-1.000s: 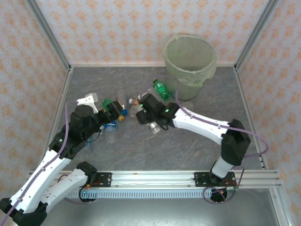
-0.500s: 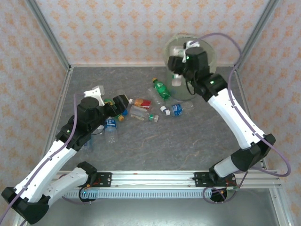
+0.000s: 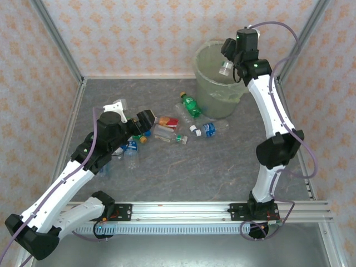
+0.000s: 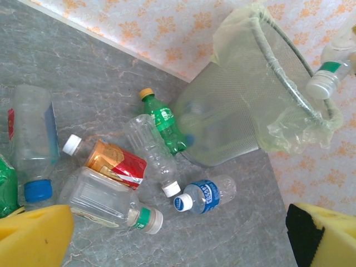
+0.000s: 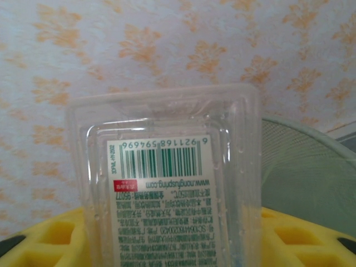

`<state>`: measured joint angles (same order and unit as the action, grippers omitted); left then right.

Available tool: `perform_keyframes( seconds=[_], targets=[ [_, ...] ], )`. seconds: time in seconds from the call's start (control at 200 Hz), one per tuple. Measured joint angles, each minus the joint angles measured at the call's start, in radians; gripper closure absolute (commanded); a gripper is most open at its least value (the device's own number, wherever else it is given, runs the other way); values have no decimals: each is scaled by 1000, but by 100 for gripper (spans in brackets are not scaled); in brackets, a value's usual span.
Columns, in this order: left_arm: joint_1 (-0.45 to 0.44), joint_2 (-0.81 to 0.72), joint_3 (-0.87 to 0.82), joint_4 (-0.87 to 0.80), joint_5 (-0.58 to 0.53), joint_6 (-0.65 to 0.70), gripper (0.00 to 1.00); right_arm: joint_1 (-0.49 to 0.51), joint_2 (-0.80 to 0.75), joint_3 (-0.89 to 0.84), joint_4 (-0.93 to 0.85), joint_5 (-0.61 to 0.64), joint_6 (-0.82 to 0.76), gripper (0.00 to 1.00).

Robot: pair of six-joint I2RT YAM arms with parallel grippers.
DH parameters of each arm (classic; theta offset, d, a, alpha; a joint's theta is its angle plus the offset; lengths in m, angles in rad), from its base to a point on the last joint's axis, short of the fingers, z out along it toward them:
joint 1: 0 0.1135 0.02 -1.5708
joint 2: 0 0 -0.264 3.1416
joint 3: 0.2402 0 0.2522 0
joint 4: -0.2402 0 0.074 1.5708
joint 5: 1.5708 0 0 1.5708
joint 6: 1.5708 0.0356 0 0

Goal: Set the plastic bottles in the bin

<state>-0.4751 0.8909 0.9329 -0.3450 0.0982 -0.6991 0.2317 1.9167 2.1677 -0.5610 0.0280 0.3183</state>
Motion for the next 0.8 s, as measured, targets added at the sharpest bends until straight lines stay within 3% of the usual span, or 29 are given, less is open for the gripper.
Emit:
perform_keyframes(
  seconds=[0.07, 0.205, 0.37, 0.465, 0.801],
  targets=[
    [0, 0, 0, -9, -7, -1, 1, -11, 45, 35, -20, -5, 14, 42],
    [0, 0, 1, -19, -29, -8, 1, -13, 84, 54, -48, -25, 38, 22],
    [0, 0, 1, -55, -67, -19, 1, -12, 85, 58, -58, -56, 38, 12],
    [0, 0, 0, -80, -97, -34, 1, -12, 85, 58, -61, -75, 34, 0],
    [0, -58, -81, -192, -220, -108, 1, 74, -44, -20, -67, -113, -3, 0]
  ],
)
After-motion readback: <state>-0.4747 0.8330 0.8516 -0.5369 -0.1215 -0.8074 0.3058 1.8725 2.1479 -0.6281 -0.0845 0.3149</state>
